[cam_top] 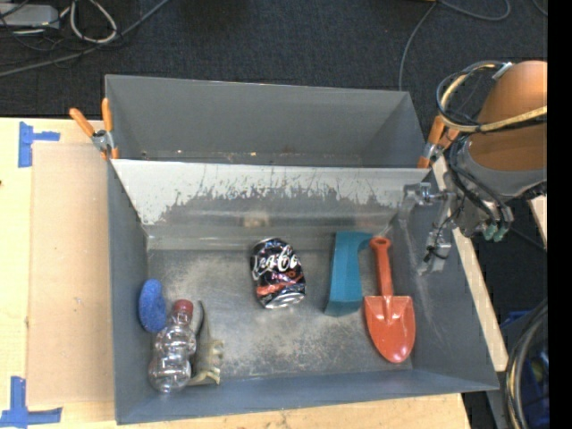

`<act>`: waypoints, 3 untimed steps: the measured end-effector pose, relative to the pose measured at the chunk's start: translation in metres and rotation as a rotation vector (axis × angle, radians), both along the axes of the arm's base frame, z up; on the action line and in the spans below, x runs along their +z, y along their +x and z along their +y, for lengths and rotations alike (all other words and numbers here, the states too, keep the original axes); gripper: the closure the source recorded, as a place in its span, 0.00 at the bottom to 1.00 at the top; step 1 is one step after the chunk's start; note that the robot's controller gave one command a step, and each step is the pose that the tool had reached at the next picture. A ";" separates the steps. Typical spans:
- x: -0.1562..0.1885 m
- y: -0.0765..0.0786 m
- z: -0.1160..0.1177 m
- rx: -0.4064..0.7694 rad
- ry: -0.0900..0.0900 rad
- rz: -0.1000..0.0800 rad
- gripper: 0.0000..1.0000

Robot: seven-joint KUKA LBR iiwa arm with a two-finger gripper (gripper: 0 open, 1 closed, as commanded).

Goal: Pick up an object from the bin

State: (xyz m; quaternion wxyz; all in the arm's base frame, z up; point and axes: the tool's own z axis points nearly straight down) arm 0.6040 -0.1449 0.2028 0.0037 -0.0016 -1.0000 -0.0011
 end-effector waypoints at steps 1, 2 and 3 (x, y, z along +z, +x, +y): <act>0.005 0.001 0.001 0.003 -0.002 -0.007 0.00; -0.061 -0.014 0.004 0.455 0.001 -0.009 0.00; -0.118 0.009 0.008 0.490 -0.001 -0.010 0.00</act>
Offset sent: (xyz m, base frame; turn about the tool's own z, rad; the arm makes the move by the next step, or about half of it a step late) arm -0.0329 0.0061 -0.1328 -0.9272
